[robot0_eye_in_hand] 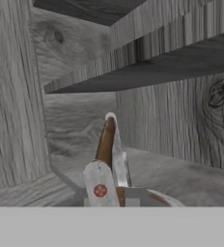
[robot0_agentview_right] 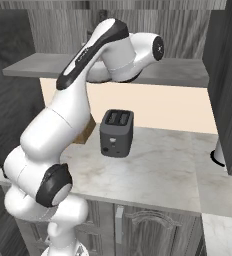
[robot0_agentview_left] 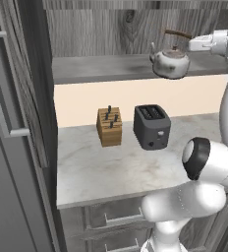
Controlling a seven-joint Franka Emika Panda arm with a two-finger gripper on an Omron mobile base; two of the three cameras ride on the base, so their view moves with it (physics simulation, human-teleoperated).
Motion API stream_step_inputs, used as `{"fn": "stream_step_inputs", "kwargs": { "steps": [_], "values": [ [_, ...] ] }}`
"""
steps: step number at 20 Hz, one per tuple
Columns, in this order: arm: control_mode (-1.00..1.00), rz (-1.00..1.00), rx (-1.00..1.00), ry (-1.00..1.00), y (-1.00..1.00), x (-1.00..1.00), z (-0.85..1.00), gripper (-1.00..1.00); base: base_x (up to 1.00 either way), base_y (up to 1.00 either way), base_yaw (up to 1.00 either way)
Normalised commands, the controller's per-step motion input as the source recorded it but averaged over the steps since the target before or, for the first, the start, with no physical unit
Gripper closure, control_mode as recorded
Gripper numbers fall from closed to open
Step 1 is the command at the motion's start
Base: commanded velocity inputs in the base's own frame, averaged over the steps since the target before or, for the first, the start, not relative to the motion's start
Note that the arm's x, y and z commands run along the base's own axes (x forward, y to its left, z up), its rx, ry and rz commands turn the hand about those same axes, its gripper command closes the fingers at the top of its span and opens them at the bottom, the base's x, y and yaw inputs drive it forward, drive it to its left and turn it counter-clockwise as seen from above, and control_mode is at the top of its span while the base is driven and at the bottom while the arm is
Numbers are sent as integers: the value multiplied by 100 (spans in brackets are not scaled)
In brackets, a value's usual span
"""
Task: Open the cabinet, pick the kettle from the cabinet, and place it in the sink.
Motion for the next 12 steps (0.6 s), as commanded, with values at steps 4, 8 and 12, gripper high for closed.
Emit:
{"fn": "stream_step_inputs", "kwargs": {
  "steps": [4,8,12],
  "values": [
    [-100,-3,-1,0,-1,-62,0,100,0,0,0],
    [-100,-2,-3,0,0,-62,0,100,0,0,0],
    [-100,0,-3,0,0,-63,-1,100,0,0,0]
  ]
}}
